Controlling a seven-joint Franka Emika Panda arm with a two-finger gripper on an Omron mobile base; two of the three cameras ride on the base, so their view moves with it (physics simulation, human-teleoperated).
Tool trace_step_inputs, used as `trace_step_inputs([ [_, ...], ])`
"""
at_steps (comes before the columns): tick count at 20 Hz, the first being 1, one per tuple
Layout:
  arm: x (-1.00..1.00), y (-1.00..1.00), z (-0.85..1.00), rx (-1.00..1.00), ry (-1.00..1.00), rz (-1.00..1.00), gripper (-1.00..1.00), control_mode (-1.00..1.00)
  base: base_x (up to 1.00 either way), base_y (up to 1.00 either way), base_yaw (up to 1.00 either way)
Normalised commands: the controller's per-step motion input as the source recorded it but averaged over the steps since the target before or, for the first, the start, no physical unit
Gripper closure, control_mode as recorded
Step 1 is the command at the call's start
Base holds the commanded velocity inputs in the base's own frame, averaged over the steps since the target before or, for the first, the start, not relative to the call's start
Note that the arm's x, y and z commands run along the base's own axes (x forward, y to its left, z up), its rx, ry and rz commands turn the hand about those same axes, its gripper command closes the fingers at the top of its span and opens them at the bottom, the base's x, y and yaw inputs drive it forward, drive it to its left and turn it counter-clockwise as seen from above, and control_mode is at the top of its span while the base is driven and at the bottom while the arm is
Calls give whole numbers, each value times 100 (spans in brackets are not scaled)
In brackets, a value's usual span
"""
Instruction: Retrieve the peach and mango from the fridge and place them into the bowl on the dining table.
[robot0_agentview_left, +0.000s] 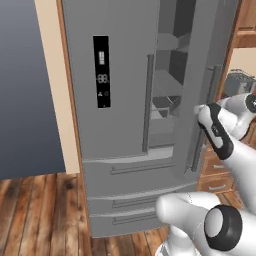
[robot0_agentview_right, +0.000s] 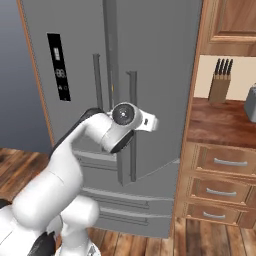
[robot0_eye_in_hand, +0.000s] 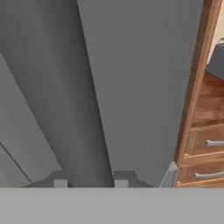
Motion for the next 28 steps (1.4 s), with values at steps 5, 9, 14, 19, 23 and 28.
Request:
trace_step_inputs([
  [5,-100,-100,22,8,0,0,100,-100,0,0,0],
  [9,-95,-88,49,1,0,4,-100,-100,0,0,0],
  [14,-98,-4,67,-9,3,0,-100,-100,0,0,0],
  [19,-38,89,48,-42,8,0,-100,-100,0,0,0],
  [23,0,100,6,-60,11,0,-100,-100,0,0,0],
  [28,33,97,0,-59,17,0,-100,-100,0,0,0],
])
